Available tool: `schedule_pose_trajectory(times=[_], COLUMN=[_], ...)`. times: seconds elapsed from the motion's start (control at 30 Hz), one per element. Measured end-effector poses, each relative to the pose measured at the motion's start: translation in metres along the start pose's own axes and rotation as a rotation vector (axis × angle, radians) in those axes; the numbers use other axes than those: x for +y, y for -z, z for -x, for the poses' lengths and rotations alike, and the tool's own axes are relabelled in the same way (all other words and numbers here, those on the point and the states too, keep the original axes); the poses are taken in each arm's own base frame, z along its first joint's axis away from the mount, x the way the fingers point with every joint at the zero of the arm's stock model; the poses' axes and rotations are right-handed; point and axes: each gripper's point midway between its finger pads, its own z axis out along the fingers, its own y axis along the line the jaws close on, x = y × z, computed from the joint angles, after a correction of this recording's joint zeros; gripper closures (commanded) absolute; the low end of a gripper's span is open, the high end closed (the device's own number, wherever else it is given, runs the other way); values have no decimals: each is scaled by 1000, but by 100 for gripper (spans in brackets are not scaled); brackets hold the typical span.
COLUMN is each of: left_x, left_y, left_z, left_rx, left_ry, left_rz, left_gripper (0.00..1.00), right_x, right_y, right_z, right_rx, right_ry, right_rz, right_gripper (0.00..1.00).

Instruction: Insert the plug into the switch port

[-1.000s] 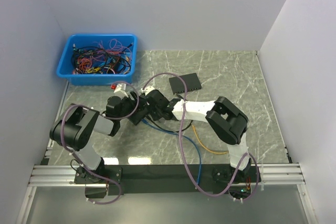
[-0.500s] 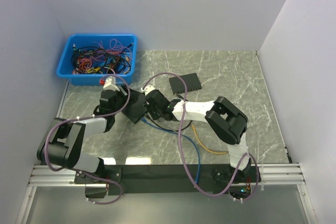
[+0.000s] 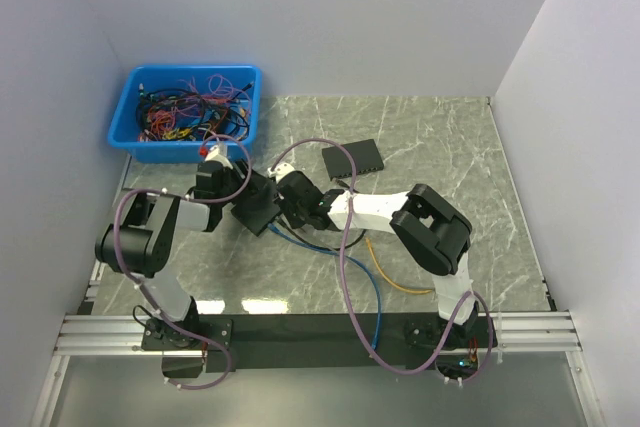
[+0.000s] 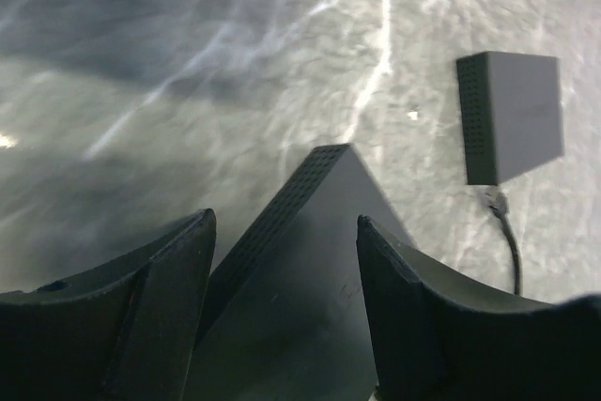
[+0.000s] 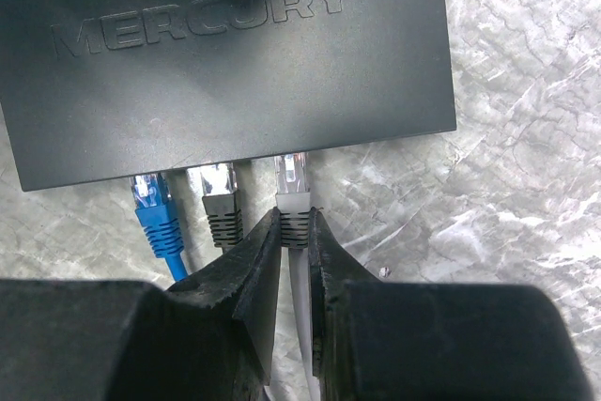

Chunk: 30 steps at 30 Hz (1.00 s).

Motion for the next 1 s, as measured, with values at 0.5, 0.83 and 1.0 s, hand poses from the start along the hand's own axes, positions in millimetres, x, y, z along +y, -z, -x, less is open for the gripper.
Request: schedule_pose_trajectory(times=[0.5,0.83,1.0], left_x=[-20,-25,-28], left_y=[-9,-8,-9], left_z=[-13,-23,-25], left_rx=[29,-4,-10], left_ry=[7,-21,-37], left_rz=[-145,-179,-192], left_gripper=[34,34,34], right_x=[-11,-20,-22], right_y=[0,4,4], right_z=[-6,-8,-8], right_rx=[25,69,73], right_ry=[67,151,199], right_rz=[0,-5,17], right_gripper=[100,100,100])
